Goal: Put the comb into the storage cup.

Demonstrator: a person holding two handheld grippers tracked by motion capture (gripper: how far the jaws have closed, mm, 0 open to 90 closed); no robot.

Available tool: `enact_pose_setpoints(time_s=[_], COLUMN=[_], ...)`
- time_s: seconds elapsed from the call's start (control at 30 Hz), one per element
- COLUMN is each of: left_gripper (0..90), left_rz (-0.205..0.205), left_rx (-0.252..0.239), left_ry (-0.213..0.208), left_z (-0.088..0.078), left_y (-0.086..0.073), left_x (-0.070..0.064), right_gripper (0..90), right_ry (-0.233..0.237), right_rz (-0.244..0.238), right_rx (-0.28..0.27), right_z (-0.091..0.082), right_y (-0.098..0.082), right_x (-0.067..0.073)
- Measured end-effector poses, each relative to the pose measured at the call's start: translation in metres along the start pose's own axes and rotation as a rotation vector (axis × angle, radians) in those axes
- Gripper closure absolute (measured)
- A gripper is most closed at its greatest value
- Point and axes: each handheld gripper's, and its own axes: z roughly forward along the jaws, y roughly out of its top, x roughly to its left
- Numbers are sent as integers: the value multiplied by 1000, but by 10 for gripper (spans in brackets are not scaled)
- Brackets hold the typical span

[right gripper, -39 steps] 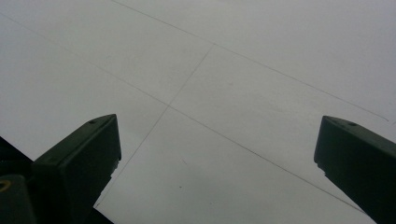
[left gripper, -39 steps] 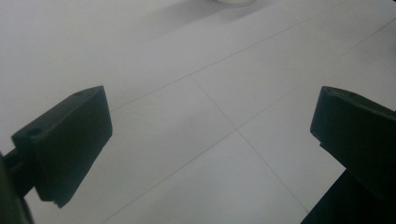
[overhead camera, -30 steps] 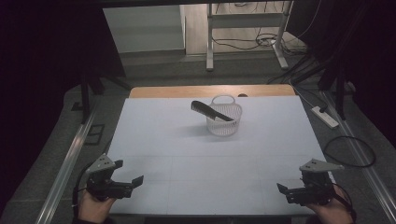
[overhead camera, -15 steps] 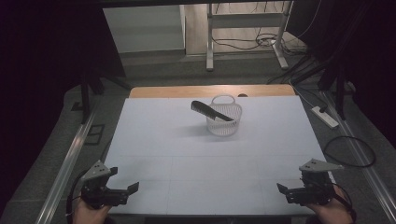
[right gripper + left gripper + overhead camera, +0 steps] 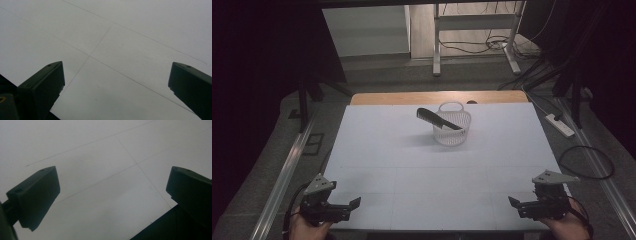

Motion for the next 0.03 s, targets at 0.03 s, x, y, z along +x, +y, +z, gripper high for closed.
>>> enact_pose_setpoints(time_s=[0.03], left_gripper=[0], left_rz=[-4], left_rx=[-1], left_ry=[-3], left_z=[0], left_y=[0], left_x=[0], right_gripper=[10], right_ry=[0], right_rz=[-1], right_rx=[0], right_z=[0], right_y=[0], right_x=[0])
